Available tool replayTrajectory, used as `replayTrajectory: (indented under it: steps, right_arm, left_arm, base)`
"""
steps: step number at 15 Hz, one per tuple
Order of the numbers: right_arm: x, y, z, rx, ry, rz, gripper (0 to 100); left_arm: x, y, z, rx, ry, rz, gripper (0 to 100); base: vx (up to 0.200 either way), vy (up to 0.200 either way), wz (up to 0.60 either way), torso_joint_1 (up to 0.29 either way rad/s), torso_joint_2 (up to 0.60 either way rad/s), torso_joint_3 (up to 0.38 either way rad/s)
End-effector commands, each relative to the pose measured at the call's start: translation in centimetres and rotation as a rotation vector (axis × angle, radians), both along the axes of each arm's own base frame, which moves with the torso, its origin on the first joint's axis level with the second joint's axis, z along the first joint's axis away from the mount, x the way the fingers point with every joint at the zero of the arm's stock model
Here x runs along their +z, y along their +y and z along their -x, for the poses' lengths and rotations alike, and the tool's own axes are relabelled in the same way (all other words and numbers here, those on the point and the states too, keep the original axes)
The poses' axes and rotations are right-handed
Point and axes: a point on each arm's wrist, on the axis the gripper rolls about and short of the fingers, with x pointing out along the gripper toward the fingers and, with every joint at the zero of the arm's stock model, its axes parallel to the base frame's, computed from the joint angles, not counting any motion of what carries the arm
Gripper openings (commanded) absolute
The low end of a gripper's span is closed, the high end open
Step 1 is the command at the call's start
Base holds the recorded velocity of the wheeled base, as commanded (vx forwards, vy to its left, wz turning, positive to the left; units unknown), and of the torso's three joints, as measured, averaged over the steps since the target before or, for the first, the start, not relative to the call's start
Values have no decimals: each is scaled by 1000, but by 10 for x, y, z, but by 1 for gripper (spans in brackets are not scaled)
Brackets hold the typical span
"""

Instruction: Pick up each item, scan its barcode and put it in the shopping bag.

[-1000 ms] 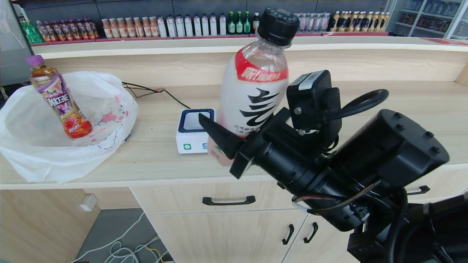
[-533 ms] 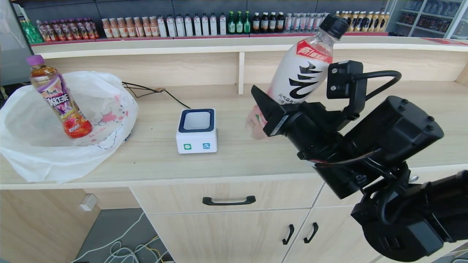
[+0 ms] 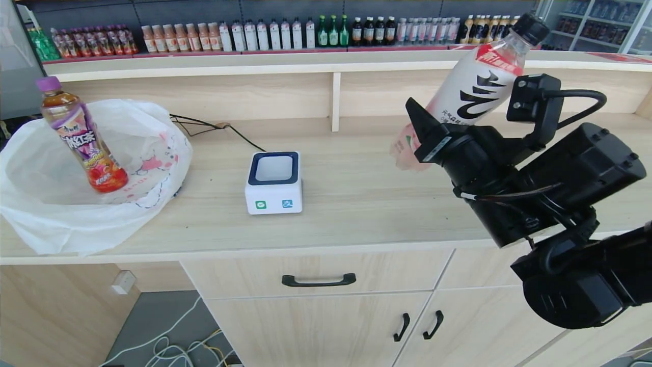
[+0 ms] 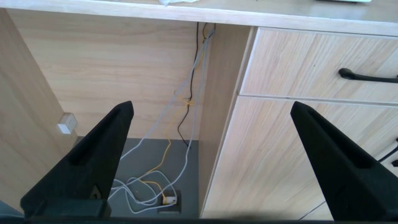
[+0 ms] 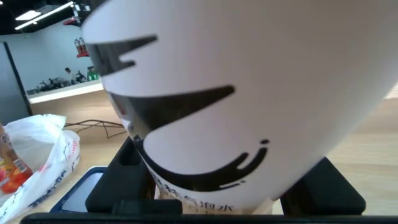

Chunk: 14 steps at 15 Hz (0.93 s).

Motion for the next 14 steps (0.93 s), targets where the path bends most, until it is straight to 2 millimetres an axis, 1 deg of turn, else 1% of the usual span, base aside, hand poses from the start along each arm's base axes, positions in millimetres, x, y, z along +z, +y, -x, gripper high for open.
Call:
replayTrajectory:
  steps: [1,3,6,8,10,14]
  right_arm:
    - [0,-8,0,-23,-19,3,0]
    - [10,-9,2,-34,-60,-10,0]
    - [6,-11,5,-49,-61,33,0]
    - [10,-13,10,-53,-80,60,0]
    - [12,-11,11,-51,-90,61,0]
    - [10,-9,4,-60,-91,63,0]
  left_arm:
    - [0,0,0,0,-1,0,100]
    - [0,0,0,0,-1,-2,100]
    - [0,0,0,0,-1,0,100]
    - [0,0,0,0,-1,0,100]
    - [0,0,0,-1,2,0,100]
    - [0,0,0,-1,2,2,100]
  base:
    - [0,0,0,0,0,0]
    - [0,0,0,0,0,0]
    - [0,0,0,0,0,0]
    - [0,0,0,0,0,0]
    - [0,200,0,0,2,0]
    - [0,200,0,6,4,0]
